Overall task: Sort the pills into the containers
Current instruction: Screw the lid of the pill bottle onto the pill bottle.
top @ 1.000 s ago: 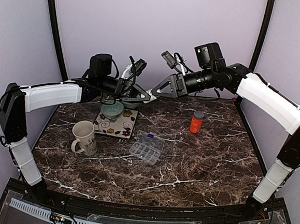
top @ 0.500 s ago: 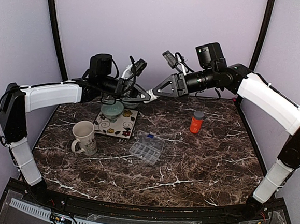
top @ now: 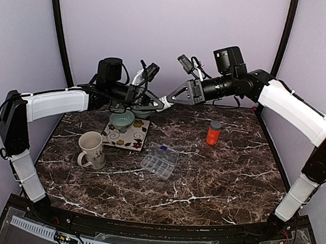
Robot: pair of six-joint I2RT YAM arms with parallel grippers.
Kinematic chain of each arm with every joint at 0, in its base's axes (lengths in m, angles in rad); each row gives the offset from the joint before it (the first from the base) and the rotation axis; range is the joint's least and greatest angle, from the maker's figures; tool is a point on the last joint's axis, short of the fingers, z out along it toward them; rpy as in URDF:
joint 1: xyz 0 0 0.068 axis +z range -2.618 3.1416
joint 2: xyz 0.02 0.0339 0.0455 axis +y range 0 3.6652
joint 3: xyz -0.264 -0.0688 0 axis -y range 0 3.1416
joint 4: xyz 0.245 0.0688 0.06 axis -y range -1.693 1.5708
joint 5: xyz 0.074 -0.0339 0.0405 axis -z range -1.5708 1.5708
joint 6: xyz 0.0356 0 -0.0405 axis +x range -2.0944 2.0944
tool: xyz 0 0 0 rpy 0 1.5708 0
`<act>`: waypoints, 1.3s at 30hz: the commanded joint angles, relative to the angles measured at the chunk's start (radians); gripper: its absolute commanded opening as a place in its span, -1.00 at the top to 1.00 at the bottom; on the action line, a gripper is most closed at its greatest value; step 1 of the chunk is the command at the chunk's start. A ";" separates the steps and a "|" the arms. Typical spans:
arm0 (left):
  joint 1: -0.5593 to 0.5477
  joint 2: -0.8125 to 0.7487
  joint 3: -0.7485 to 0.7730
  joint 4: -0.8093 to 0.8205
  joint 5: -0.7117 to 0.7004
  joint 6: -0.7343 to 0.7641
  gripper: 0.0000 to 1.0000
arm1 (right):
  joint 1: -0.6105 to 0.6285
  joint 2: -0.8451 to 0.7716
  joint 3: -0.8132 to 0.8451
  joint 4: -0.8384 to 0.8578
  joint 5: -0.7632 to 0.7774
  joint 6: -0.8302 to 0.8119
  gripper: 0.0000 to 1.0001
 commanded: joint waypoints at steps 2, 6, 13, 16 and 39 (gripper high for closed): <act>0.005 -0.041 0.049 -0.101 -0.121 0.149 1.00 | -0.006 -0.009 0.002 0.074 -0.053 0.065 1.00; -0.011 -0.090 0.054 -0.161 -0.262 0.272 1.00 | -0.008 0.022 0.032 0.057 -0.041 0.116 1.00; -0.135 -0.159 0.060 -0.271 -0.704 0.563 1.00 | -0.008 0.060 0.074 0.006 0.003 0.183 1.00; -0.212 -0.186 0.033 -0.238 -0.939 0.673 1.00 | -0.008 0.069 0.073 -0.007 0.023 0.206 1.00; -0.503 -0.162 -0.130 0.230 -1.728 1.120 1.00 | -0.008 0.046 -0.009 0.017 0.109 0.315 1.00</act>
